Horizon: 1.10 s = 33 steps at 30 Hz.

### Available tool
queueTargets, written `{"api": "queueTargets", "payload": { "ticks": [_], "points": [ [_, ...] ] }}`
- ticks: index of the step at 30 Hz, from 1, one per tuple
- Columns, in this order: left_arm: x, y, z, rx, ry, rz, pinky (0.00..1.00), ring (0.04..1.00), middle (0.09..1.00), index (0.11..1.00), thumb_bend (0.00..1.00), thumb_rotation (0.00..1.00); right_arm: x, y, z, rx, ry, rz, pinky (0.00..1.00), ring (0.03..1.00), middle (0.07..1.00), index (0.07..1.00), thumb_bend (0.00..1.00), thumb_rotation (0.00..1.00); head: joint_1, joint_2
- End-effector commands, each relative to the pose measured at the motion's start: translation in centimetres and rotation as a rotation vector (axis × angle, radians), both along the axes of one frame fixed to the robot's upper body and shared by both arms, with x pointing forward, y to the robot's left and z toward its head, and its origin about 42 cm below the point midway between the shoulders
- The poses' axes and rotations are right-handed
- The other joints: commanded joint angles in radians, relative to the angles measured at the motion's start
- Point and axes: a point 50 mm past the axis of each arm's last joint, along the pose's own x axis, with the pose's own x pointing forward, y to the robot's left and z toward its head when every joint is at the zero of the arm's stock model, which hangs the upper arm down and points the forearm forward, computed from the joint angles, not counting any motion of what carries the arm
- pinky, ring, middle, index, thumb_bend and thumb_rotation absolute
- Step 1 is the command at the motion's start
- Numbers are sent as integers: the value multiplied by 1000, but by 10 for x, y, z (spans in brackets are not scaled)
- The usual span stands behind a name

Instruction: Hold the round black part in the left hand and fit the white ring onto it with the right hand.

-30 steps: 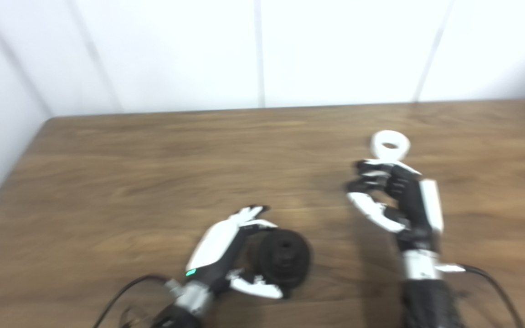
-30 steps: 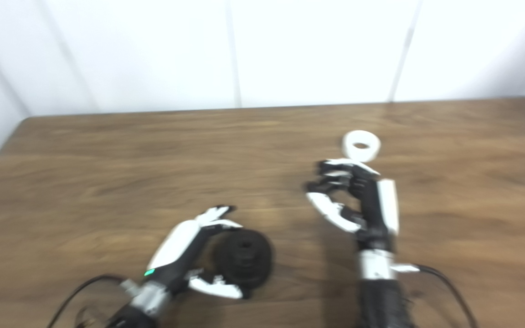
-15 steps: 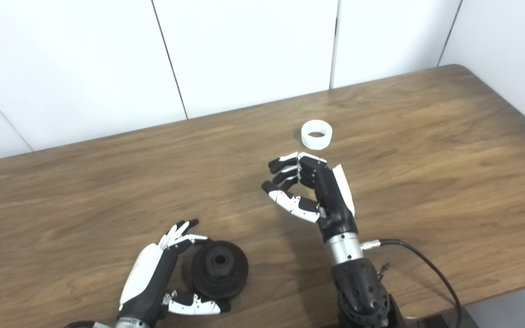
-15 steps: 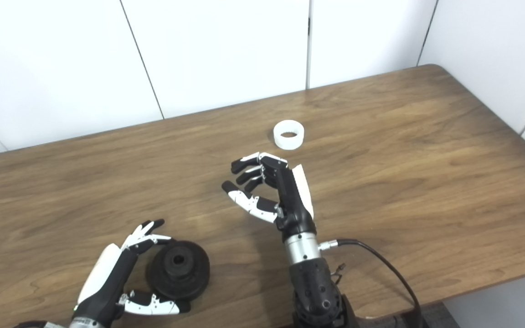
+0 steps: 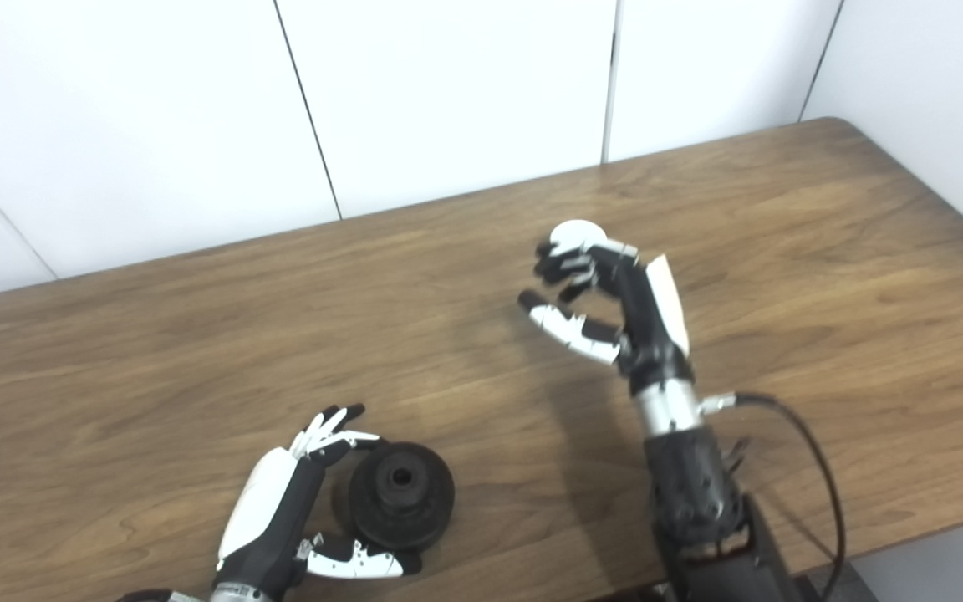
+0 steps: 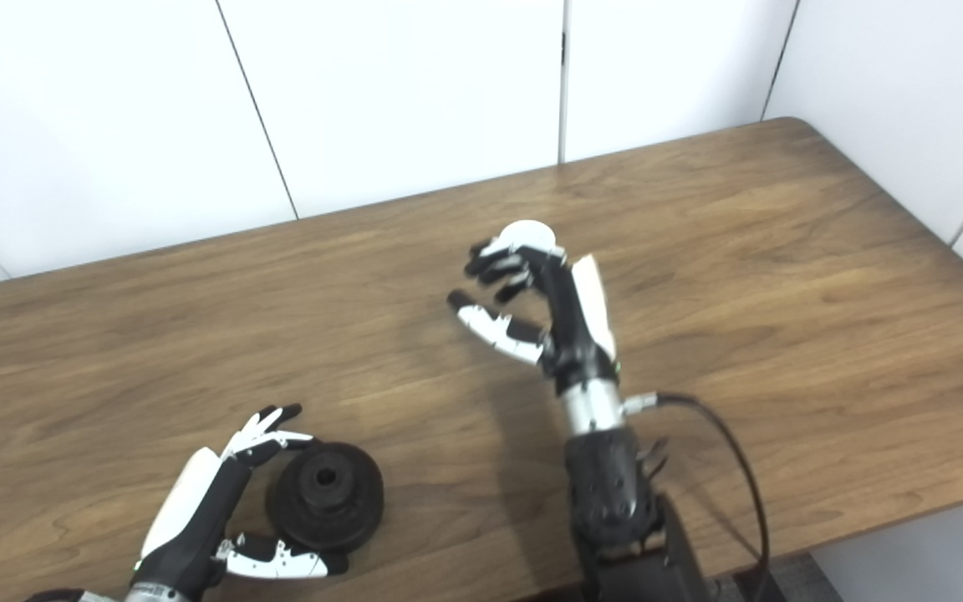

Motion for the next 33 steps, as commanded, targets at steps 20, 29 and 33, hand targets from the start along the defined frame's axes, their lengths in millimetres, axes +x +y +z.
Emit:
{"api": "queueTargets", "payload": {
  "ticks": [20, 29, 33],
  "points": [
    [2, -3, 8, -7, -57, -16, 1000, 1000, 946, 568, 917, 167, 96, -73, 89, -491, 37, -158, 631, 839, 907, 761, 638, 438, 11, -2],
    [3, -6, 8, -13, -55, -10, 1000, 1000, 946, 569, 917, 153, 137, -95, 103, -626, 147, -119, 717, 912, 943, 827, 669, 539, 20, -4],
    [2, -6, 9, -12, -57, -8, 1000, 1000, 946, 570, 914, 151, 150, -103, 97, -700, 221, -87, 801, 949, 971, 865, 783, 708, 24, -1]
  ]
}}
